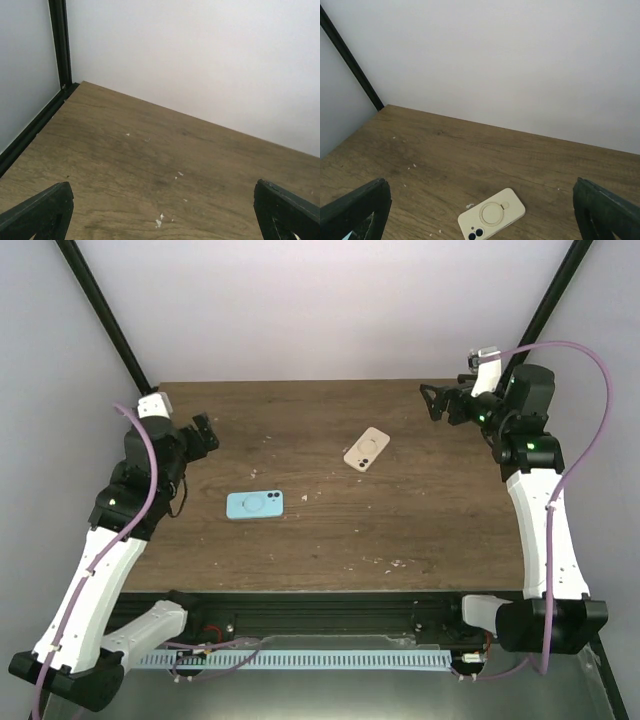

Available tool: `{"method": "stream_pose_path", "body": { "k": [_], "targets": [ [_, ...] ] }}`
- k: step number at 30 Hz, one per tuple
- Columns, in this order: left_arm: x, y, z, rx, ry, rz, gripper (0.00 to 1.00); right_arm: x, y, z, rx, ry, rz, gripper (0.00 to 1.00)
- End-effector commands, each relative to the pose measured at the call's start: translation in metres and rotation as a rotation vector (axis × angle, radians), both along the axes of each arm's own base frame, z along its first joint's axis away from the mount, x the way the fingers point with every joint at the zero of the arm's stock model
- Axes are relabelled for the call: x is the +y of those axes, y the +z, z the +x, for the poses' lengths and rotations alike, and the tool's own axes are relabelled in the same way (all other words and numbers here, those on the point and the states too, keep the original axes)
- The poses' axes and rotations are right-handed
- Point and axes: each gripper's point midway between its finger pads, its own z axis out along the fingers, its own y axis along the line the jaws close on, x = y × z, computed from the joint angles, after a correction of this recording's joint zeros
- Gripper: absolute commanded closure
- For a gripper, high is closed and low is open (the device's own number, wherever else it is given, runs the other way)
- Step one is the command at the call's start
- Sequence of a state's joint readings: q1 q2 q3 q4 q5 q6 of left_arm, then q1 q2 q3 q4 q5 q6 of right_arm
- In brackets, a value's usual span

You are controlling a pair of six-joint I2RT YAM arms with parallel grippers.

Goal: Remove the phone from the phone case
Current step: Move the phone to the center of the board.

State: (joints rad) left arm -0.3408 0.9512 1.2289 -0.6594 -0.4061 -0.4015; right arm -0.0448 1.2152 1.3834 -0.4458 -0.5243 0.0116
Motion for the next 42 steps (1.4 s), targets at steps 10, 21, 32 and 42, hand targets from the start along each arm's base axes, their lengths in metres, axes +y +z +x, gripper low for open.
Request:
{"method": "stream_pose_path", "body": {
  "k": [10, 21, 32, 42],
  "targets": [
    [-0.008, -0.022, 0.001, 0.038, -0.01, -0.091, 0.0, 0.0, -0.005, -0.014, 0.01, 0.027, -0.005, 0.0],
    [-0.097, -0.143, 0.037, 0.475, -0.394, -0.064, 0.13, 0.032, -0.15, -0.022, 0.247, 0.271, -0.064, 0.0],
    [-0.203, -0.202, 0.101, 0.581, -0.58, 0.033, 0.0, 0.03, -0.235, -0.024, 0.395, 0.253, -0.073, 0.0],
    [-0.267, -0.239, 0.149, 0.561, -0.659, 0.041, 0.0, 0.019, -0.246, -0.016, 0.433, 0.158, -0.07, 0.0]
  ]
}}
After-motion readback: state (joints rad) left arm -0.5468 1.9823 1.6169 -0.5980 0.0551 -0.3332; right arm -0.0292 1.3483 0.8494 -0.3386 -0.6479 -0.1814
